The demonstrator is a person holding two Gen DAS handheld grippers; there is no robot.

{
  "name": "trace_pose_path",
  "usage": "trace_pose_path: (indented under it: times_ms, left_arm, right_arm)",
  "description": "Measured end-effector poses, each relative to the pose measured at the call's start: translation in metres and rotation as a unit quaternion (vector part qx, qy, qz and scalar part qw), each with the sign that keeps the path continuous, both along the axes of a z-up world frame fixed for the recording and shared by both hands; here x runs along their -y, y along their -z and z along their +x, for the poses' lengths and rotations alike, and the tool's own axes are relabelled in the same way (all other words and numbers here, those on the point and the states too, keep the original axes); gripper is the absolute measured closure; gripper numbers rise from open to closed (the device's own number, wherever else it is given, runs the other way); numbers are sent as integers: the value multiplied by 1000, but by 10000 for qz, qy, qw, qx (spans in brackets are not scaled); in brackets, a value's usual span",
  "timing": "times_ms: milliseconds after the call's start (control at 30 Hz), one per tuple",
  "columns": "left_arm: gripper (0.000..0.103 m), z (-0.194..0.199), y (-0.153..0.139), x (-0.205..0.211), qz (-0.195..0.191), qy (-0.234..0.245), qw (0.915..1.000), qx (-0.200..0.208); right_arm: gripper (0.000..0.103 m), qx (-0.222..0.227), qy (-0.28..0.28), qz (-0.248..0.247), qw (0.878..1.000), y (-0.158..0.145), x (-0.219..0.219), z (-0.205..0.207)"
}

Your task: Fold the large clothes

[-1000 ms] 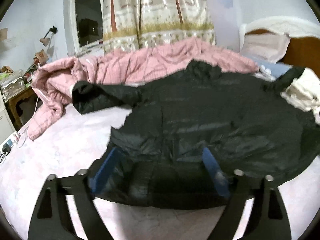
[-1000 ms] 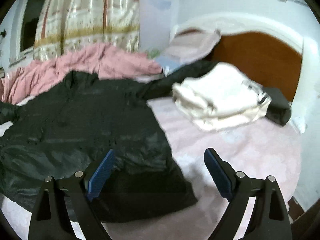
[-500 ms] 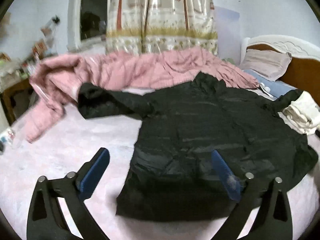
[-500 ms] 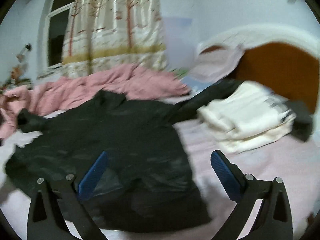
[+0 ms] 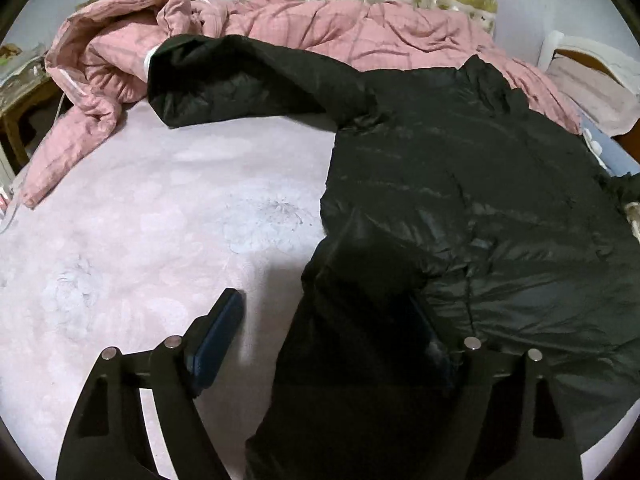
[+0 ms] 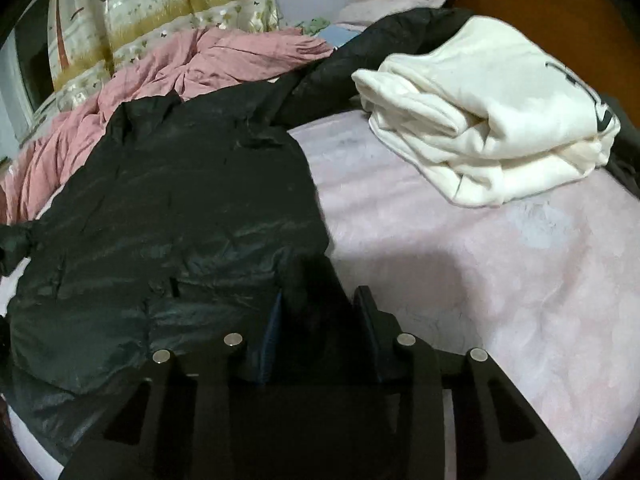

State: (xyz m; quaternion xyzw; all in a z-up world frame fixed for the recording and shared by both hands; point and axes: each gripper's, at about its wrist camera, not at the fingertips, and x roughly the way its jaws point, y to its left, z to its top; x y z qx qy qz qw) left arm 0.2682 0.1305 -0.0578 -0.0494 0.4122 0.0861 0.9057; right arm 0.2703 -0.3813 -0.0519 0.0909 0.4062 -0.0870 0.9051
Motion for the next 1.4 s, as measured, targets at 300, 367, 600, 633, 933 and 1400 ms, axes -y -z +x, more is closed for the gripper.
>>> trace_pose_path:
  times_ms: [300,367,600,633,933,1400]
  left_arm:
    - [23,-66,-53,11,390,282,9910,1247]
    - [23,-87,-66,20,395,500,9861,1535]
    - [1,-137,-69,48,114,912,9765,1948]
    - [1,-136,-68,51,79,947,9769,1912]
    - [1,-137,-58,73,244,1225,9784,1644]
    - [19,-128,-16,101,516,1702,9809,790]
  right_arm:
    - [37,1345,-143,-747,9880,-50,-17,-60]
    - [14,1843,-267,-891,9785,-61,-30,-86]
    - [0,2021,-962,-398,9738,-65,-71,-121]
    - [0,1960,-992,-402,9748,-64,-79,-124]
    - [0,1780,-1159,-996,9721,-51,-113,-136]
    - [0,1270,-1217,-1020,9791,-36,-113,-123]
